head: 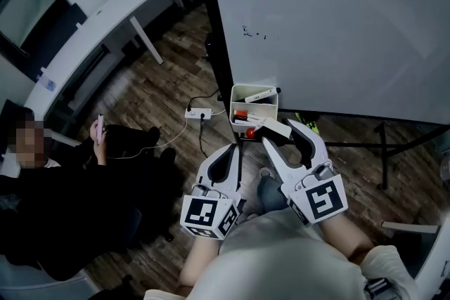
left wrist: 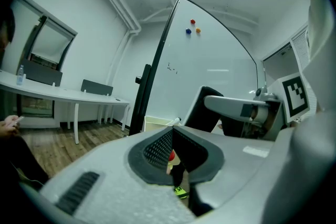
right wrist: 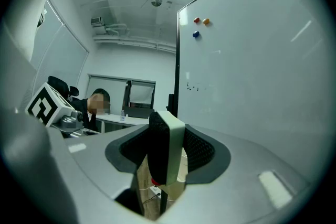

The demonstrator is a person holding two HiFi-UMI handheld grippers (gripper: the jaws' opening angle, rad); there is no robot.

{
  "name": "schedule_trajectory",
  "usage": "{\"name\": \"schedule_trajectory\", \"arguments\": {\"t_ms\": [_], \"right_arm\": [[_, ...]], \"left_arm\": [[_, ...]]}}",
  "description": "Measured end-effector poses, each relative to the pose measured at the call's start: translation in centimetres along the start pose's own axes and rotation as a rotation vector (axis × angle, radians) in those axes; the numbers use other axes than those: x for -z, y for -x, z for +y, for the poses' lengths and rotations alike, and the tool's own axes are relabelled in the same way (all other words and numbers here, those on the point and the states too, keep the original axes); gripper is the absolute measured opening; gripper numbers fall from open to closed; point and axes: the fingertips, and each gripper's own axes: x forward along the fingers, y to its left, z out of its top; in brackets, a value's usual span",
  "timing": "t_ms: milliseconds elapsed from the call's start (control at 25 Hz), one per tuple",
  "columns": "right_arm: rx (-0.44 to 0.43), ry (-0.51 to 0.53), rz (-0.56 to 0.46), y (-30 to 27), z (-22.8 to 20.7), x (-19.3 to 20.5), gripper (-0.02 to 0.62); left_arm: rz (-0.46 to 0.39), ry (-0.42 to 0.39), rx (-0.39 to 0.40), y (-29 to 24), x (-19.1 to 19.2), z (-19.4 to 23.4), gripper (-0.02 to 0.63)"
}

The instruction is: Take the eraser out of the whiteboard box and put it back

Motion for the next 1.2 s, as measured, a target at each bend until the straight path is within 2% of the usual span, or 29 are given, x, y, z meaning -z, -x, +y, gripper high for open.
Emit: {"name": "schedule_trajectory", "arguments": {"t_ms": [320, 520, 880, 1080, 1200], "right_arm": [[-0.014, -0.003, 0.012, -2.0, -1.3, 0.9, 0.198], [-0.020, -0.015, 0.055, -2.9, -2.1, 1.4, 0.198], [-0.037, -0.006, 0.029, -4.3, -3.0, 2.2, 0.198], [-0.029, -0.022, 0.111, -4.3, -3.6, 4.0, 0.198], [-0.042, -0.015, 0.102, -4.6, -3.7, 4.3, 0.198]], "left_arm": [[-0.004, 0.013, -0.021, -1.8, -0.1, 1.4, 0.005], [-0.007, 0.016, -0.036, -2.7, -0.3, 2.0, 0.005], [0.000, 0.021, -0.056, -3.9, 0.0, 2.9, 0.005], [0.003, 0.021, -0.059, -4.5, 0.2, 3.2, 0.005], [0.004, 0.022, -0.060, -4.9, 0.2, 3.3, 0.005]]}}
